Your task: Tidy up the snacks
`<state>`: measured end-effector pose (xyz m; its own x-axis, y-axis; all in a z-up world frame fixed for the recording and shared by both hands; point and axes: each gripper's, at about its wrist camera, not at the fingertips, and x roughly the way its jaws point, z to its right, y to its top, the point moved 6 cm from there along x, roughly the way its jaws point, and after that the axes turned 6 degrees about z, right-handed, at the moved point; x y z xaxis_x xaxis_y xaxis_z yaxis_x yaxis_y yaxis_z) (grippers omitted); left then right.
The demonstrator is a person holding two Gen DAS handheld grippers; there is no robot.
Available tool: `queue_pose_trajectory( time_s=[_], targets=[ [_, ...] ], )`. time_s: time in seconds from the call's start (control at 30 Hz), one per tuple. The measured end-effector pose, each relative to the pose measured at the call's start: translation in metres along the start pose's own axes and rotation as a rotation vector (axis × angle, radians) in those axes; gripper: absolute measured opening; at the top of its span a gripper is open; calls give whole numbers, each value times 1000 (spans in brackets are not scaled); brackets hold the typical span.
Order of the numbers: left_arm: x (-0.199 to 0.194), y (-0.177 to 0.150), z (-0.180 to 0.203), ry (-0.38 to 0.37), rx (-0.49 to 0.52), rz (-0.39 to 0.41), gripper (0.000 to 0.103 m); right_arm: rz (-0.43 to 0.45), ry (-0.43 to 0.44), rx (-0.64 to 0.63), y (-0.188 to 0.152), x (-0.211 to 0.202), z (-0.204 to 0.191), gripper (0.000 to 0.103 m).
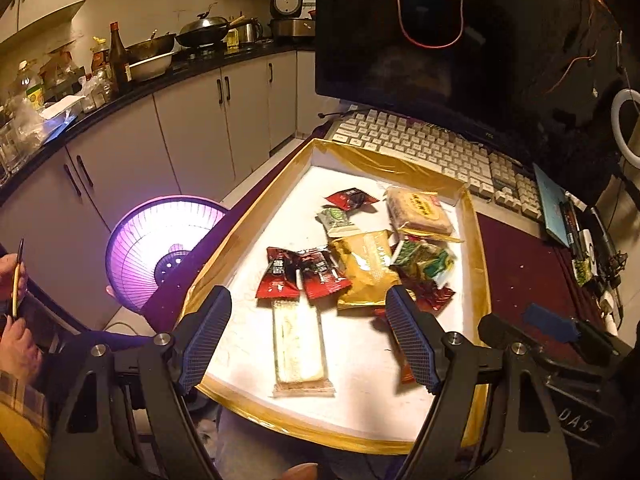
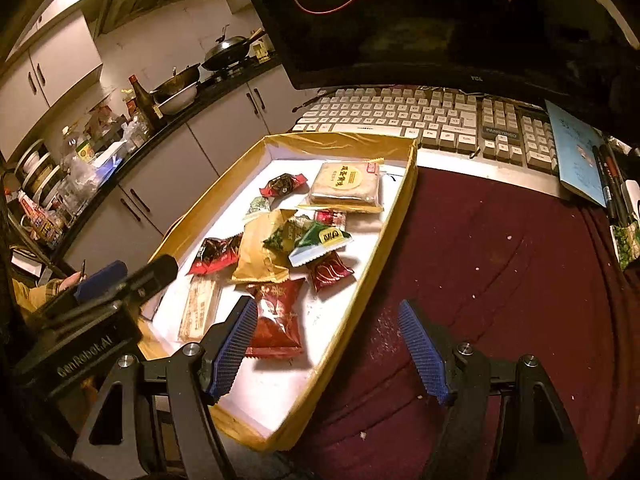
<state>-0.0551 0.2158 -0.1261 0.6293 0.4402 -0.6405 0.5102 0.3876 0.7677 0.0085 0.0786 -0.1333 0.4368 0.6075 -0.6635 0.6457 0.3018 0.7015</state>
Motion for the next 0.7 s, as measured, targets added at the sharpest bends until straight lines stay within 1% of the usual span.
queue_pose_trajectory(
  time_s=[0.17,0.3,0.47,0.7],
  targets=[
    [9,-2,-8,-6,-18,-21,80,-8,5,-1,2,8,-5,75],
    [15,-2,-9,-5,-14,-33,80,-12,6,5,5,13,-6,75],
    [18,-3,-8,-14,-3,-35,80,-11,13,12,9,18,-8,75],
    [21,-4,-9,-6,1,-40,80,-13,10,5,10,20,-11,75]
  ],
)
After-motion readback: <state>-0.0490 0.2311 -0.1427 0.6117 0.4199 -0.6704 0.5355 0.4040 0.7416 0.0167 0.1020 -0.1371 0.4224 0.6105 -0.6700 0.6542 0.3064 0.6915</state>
